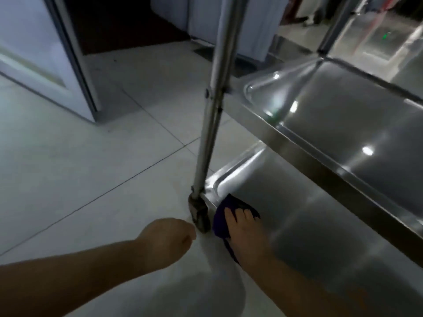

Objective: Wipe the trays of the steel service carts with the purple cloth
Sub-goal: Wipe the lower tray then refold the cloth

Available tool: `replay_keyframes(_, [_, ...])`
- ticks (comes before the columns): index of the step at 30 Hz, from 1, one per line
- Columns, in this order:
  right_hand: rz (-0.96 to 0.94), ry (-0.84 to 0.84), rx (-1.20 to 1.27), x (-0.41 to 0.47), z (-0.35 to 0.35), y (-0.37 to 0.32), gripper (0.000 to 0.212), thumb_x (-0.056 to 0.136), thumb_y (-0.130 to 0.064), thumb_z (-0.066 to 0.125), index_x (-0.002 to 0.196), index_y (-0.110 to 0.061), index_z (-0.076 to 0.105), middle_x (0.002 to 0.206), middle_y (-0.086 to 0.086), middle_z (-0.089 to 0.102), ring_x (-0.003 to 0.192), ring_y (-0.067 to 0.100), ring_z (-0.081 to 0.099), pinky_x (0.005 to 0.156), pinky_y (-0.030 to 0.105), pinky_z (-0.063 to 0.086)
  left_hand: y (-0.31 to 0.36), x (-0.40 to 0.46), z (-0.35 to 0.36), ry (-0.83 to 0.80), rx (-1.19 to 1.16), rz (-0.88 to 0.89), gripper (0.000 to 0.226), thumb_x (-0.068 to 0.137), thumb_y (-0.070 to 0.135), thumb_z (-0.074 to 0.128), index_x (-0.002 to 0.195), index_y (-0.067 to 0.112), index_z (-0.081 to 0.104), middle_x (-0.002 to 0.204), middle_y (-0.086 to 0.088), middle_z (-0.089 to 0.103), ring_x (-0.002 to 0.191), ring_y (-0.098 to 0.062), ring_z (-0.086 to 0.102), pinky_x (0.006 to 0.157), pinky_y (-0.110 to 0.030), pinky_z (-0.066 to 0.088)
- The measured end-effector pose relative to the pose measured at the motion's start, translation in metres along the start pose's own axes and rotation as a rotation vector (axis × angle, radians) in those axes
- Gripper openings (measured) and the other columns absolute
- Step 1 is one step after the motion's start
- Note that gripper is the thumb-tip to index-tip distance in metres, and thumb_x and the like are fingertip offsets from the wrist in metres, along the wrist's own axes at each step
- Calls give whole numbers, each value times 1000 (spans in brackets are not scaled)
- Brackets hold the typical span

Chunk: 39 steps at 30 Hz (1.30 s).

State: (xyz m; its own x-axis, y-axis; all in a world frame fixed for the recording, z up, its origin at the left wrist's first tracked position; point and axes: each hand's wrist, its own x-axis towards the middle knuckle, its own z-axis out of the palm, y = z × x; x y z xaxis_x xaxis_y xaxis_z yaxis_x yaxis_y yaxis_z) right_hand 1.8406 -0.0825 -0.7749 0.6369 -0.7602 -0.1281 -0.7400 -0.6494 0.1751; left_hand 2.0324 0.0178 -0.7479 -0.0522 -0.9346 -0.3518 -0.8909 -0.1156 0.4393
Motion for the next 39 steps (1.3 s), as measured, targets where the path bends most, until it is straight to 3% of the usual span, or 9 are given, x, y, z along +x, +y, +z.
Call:
replay_keyframes(2, [-9,-38,152,9,-30,-7,72,42,-33,95,106,-21,66,86,-1,67,73,16,65,55,27,54,-3,1,-12,84,-153,-113,37,100,30,35,135,35,46,137,15,48,122,-5,46,99,-17,32])
replay_keyframes(5, [-36,-107,497,15,-89,-20,52,86,-41,66,133,-32,46,124,-10,53,111,13,54,88,25,45,-6,-7,-38,156,-360,-242,52,97,32,45,146,29,28,145,12,37,126,-6,42,101,-16,30])
replay_keyframes(11, [140,-152,1085,35,-183,-78,46,80,-31,75,111,-49,47,109,-30,53,102,-7,51,96,23,40,-12,-69,-134,187,-617,-362,57,93,21,56,144,25,31,135,9,46,109,1,44,84,-3,30])
replay_keyframes(14, [93,-238,1076,37,-252,-102,55,81,-29,75,119,-46,39,108,-31,47,103,-3,48,93,20,38,-10,-111,-194,234,-743,-395,46,90,17,59,129,33,44,111,18,52,101,2,48,72,0,36])
replay_keyframes(22, [-61,-370,1194,22,-480,-132,62,83,0,66,131,-31,40,120,-14,54,107,-6,54,97,23,49,33,-238,-406,373,-927,-442,15,77,22,68,85,34,62,85,12,65,81,-3,60,76,-22,52])
replay_keyframes(28, [-88,-484,1117,42,-633,-143,73,80,6,66,116,-42,24,109,-28,35,98,-13,49,75,0,40,45,-301,-555,406,-869,-399,12,86,16,62,83,25,55,88,4,62,84,-10,59,78,-27,50])
replay_keyframes(32, [-75,-418,1027,67,-694,-144,89,87,-11,66,142,-44,4,142,-22,29,133,5,35,106,17,34,38,-312,-640,360,-844,-355,7,88,17,59,87,21,53,88,-2,64,82,-17,63,71,-31,54])
replay_keyframes(35, [-143,-319,949,102,-733,-139,94,91,-12,62,139,-51,-9,156,-13,15,143,8,19,117,31,25,29,-303,-691,316,-803,-333,9,87,14,59,90,21,53,89,0,64,81,-13,62,71,-29,53])
replay_keyframes(39, [-268,-203,823,154,-768,-120,88,93,-10,57,137,-54,-5,158,-15,7,145,5,6,117,21,11,23,-269,-744,241,-759,-268,10,87,9,58,91,18,55,92,-2,64,81,-12,62,73,-27,52])
